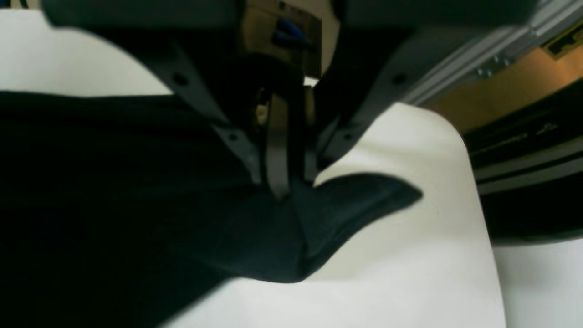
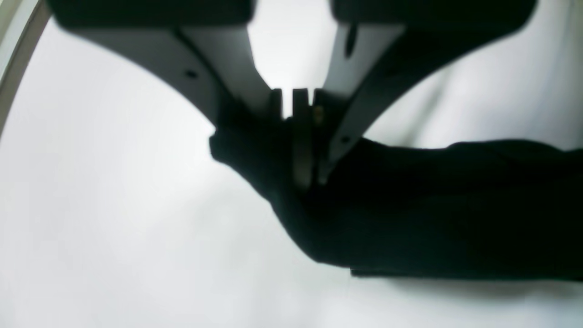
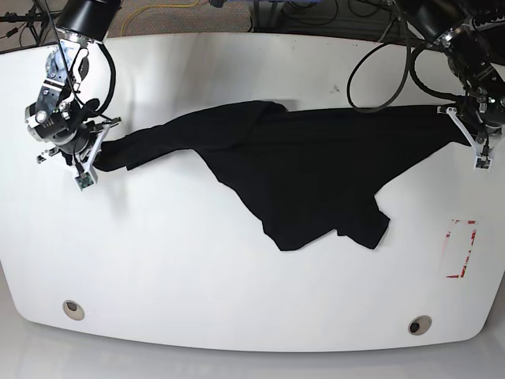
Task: Fold the T-shirt properly
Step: 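Release the shirt with the left gripper and raise it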
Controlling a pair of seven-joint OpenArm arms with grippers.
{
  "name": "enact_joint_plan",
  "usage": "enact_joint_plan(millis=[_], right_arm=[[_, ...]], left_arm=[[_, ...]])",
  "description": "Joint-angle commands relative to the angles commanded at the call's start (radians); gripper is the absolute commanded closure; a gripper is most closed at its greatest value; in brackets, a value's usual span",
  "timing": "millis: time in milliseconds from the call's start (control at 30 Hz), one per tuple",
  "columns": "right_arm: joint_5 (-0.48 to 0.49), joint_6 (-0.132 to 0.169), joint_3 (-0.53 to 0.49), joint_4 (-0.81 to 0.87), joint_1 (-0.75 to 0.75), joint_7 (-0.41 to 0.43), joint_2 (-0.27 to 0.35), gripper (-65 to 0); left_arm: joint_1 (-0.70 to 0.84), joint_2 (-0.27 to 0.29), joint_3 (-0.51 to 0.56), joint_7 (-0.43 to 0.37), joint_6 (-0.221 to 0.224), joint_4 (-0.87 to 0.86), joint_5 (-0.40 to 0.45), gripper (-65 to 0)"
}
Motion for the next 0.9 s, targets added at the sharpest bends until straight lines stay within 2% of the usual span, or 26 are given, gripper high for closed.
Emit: enact_joint_plan(millis=[100,267,367,633,800,900], right_arm=[[0.006,0.000,0.000,0.000,-0.015,0.002,0.000,0.0],[0.002,0.000,0.000,0.000,-0.020,0.002,-0.002,0.0],[0.002,0.000,0.000,0.000,-0.020,0.002,-0.002,0.0],[0.003,0.000,0.000,0.000,-0.017,0.002,-0.002,0.0],[-0.002,0.000,-0.002,0.002,-0.012,0.002,-0.029,0.0],[-0.002,0.000,-0.002,0.002,-0.012,0.002,-0.037,0.0]], left_arm=[[0.014,-0.003,0.000,0.000,0.000,-0.031,0.000,0.0],[0.026,-0.041,0.000,0.000,0.000,-0.083,0.000,-0.1],[0.026,-0.049,-0.006,0.000,0.000,-0.112,0.000,-6.3],[0.026,-0.064,-0.008,0.003,0.000,-0.121,0.000,-27.8],[0.028,-0.064,-0.006,0.005,0.000,-0.121,0.000,-34.3],[0.028,-0.064,-0.005,0.006,0.000,-0.114,0.000,-36.0]])
